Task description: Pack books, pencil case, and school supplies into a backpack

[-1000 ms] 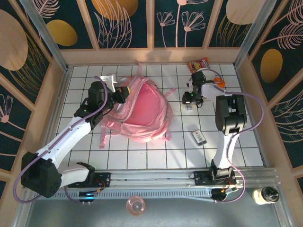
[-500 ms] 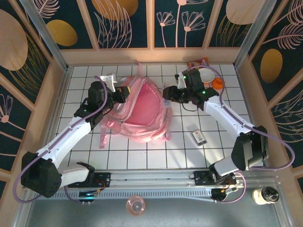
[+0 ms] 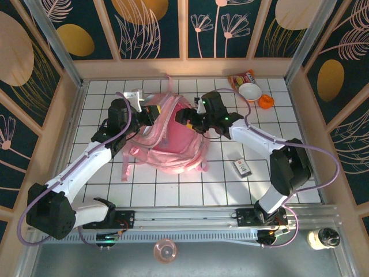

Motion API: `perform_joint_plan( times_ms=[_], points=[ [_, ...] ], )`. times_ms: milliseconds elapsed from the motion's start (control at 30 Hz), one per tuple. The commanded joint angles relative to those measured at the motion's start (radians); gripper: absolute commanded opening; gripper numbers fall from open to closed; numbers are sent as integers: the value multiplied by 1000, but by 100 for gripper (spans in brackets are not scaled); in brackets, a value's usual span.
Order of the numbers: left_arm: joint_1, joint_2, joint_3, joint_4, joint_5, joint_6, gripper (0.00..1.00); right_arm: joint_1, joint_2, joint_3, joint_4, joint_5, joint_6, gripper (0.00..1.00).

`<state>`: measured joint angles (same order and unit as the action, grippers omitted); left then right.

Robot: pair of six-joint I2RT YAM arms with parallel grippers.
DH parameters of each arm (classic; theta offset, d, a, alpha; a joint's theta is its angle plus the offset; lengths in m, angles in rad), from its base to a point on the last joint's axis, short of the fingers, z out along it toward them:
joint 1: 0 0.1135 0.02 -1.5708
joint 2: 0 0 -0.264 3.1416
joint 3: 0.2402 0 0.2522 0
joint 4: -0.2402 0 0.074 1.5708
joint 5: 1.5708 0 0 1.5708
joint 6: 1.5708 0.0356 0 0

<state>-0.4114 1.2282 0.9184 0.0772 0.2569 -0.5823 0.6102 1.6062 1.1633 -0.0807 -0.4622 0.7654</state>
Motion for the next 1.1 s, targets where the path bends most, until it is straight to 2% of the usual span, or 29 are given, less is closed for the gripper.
perform_joint_plan(
  times_ms=[0,133,300,533,600,667,700,733,767,833,867,900,967,1067],
  points=[
    [3,-8,4,91,0,33,0,-5,-148,-95,176,-29,15,79],
    [3,16,-5,96,12,33,0,29,-262,-258,460,-128,110,79],
    [3,38,-3,133,49,4,0,121,-246,-241,384,-55,91,78],
    [4,69,-9,201,127,-58,0,169,-99,-156,321,-16,63,54],
    [3,76,-8,205,143,-58,0,169,-78,-140,334,-16,45,40],
    [3,73,-3,181,138,-32,0,162,-74,-126,325,-3,31,33],
    [3,68,-3,167,132,-11,0,156,-78,-124,318,0,24,26],
    [3,61,-2,157,126,12,6,148,-86,-124,315,-5,19,20],
    [3,50,-3,142,122,49,17,137,-96,-129,317,-15,11,15],
    [3,27,-7,114,127,146,48,110,-116,-141,316,-49,-6,8],
    [4,12,-7,93,134,205,57,90,-125,-146,316,-78,-11,5],
    [3,-2,-5,69,146,273,63,69,-132,-153,315,-117,-17,0],
    [3,-39,-9,23,175,419,69,33,-141,-161,311,-185,-33,0],
    [3,-94,-32,-75,213,700,71,-19,-160,-156,253,-241,-87,0]
  ],
)
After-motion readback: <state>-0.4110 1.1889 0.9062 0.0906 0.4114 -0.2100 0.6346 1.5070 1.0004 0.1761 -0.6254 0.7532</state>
